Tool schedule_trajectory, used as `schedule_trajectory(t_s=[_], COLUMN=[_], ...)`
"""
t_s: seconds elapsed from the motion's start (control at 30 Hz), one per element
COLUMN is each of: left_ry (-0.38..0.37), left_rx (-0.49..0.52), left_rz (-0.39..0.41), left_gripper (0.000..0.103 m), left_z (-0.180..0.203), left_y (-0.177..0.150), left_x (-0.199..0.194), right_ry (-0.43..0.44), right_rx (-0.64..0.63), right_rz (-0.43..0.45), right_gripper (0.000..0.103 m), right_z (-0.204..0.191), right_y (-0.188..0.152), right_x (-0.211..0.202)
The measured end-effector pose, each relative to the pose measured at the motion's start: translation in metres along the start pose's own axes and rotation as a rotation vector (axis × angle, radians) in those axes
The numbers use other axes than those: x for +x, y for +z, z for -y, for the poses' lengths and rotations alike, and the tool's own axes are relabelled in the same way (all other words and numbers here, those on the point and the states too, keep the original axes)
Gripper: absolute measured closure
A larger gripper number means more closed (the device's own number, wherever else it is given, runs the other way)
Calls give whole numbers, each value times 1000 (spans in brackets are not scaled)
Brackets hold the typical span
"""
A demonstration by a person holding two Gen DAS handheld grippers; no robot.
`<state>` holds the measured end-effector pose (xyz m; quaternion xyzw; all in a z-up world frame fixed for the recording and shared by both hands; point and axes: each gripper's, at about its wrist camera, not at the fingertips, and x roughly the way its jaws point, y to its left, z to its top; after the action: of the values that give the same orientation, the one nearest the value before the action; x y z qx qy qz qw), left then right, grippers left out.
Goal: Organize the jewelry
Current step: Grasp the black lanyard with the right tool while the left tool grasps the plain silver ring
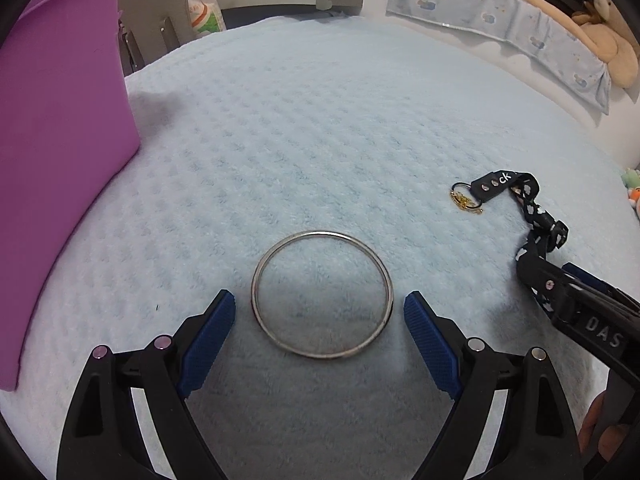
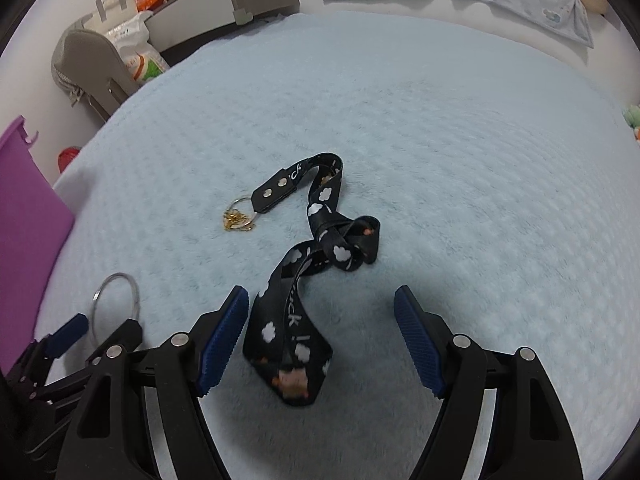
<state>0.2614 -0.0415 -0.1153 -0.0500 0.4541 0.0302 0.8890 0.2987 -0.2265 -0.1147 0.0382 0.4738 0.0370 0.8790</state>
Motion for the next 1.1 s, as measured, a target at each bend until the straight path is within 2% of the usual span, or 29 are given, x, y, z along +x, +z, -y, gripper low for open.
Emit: schedule_trajectory(t_s=[0.43,0.6,0.67,0.8,0.83,0.87,0.93,0.97,1.0,1.03,1.1], left_ry=[23,54,46,39,36,34,27,18,8,-2,-12], left_rx=[17,30,21,-3,-5,-3,-2,-7,-14,-20,-20], left_rz=[6,1,2,19,25,28,30,32,34,35,35], left_gripper=[7,6,10,29,31,31,32,32,32,32,32], left_z=[7,11,10,5,4,2,0,-2,-4,-6,-9], left_y=[6,7,6,3,2,2,0,0,0,-1,-3], left_x=[17,21,19,12,10,9,7,6,4,3,1], right_ry=[-65,-86,-93,-100,-101,-95,-108,-107,-101,-102,-66], right_rx=[-83,-99,-109,-127,-134,-142,-152,-151,-144,-136,-105], right_rz=[23,36,38,43,43,43,48,48,49,52,58], right_gripper=[31,31,31,48,56,59,75,78,87,91,94], right_z=[-5,-8,-13,-19,-21,-24,-28,-29,-28,-26,-19], right_y=[9,11,13,10,10,10,9,9,9,9,9], right_x=[23,29,31,26,25,25,23,22,20,18,12])
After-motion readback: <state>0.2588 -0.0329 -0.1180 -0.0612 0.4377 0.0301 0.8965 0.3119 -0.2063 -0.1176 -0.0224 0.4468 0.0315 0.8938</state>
